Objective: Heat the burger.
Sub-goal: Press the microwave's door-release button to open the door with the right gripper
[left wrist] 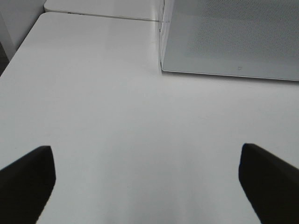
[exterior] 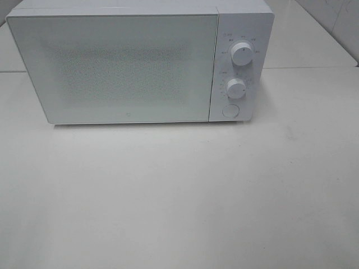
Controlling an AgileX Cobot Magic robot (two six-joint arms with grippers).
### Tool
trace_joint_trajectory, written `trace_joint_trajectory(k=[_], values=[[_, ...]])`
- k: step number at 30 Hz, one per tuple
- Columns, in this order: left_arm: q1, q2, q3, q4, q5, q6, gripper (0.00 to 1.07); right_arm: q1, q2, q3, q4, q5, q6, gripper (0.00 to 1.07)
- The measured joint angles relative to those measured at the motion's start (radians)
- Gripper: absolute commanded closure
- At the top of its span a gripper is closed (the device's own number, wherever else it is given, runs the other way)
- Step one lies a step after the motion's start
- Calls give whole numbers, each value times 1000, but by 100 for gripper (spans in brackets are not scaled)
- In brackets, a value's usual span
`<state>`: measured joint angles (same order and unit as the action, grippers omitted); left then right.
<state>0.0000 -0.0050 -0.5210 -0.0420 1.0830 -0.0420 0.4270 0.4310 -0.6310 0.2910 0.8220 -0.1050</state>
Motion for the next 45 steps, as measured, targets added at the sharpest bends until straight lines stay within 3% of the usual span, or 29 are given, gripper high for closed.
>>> trace_joint_trajectory(k=[9,21,45], values=[[0,0,0,0,0,0,7,-186,-257,9,-13,67,3,33],[0,0,0,0,0,0,7,-318,-436,108,-154,176,105,33],[0,0,0,0,0,0,7,-339,-436,134,-183,174,121,33]])
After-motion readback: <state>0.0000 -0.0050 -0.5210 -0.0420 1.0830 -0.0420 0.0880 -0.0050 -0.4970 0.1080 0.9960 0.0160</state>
